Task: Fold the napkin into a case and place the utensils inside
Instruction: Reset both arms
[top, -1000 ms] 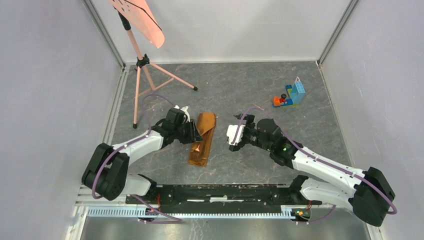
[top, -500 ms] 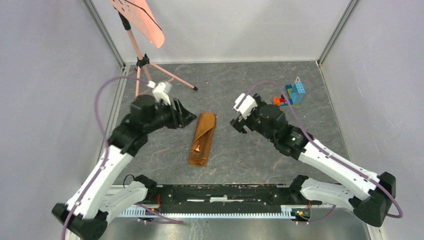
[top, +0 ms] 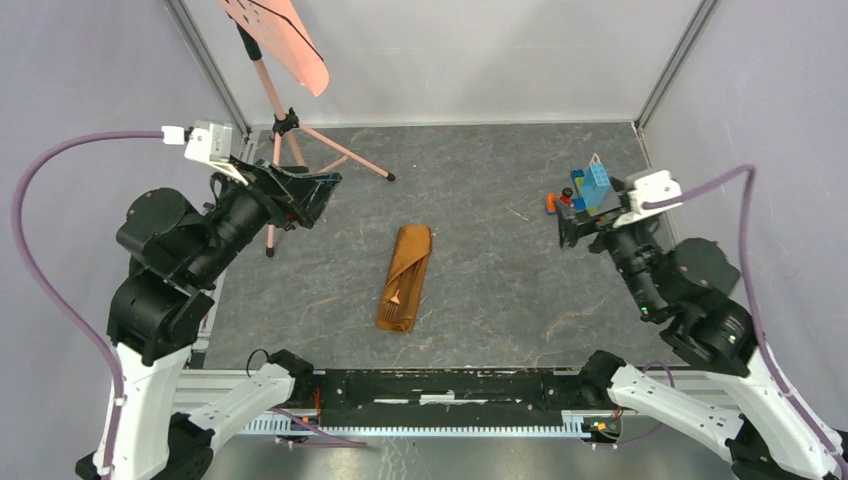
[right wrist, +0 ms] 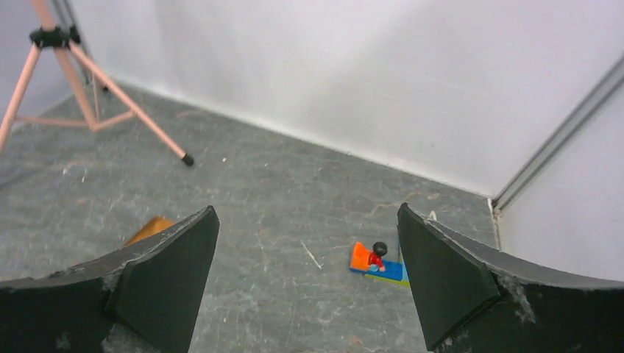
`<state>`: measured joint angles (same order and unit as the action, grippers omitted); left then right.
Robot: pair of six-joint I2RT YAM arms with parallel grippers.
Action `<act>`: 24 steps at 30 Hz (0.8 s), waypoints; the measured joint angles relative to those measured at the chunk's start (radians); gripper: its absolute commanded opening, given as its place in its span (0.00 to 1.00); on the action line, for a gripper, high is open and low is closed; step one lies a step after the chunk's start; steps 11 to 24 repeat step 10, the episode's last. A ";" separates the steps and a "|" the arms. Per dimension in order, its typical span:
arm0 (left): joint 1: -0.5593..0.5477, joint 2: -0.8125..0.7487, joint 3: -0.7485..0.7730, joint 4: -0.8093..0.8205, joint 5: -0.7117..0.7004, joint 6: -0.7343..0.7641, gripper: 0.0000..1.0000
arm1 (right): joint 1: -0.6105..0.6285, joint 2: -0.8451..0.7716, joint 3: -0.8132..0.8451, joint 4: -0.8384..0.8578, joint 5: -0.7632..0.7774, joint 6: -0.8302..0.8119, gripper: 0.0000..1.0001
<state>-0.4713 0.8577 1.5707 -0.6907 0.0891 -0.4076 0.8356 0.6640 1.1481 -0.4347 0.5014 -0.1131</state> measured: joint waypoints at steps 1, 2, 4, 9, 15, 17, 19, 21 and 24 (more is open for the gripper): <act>0.000 0.000 0.011 -0.005 -0.011 0.006 0.80 | 0.000 -0.013 0.014 0.000 0.016 0.000 0.98; 0.000 -0.001 0.023 -0.012 -0.024 0.010 0.80 | 0.000 -0.025 0.023 0.000 0.027 -0.002 0.98; 0.000 -0.004 0.037 -0.017 -0.041 0.018 0.81 | 0.000 -0.046 0.028 0.001 0.048 -0.006 0.98; 0.000 -0.016 0.050 -0.026 -0.064 0.033 0.81 | 0.000 -0.066 0.026 -0.003 0.073 -0.023 0.98; 0.000 -0.021 0.051 -0.028 -0.064 0.033 0.81 | 0.000 -0.065 0.026 -0.007 0.077 -0.024 0.98; 0.000 -0.021 0.051 -0.028 -0.064 0.033 0.81 | 0.000 -0.065 0.026 -0.007 0.077 -0.024 0.98; 0.000 -0.021 0.051 -0.028 -0.064 0.033 0.81 | 0.000 -0.065 0.026 -0.007 0.077 -0.024 0.98; 0.000 -0.021 0.051 -0.028 -0.064 0.033 0.81 | 0.000 -0.065 0.026 -0.007 0.077 -0.024 0.98; 0.000 -0.021 0.051 -0.028 -0.064 0.033 0.81 | 0.000 -0.065 0.026 -0.007 0.077 -0.024 0.98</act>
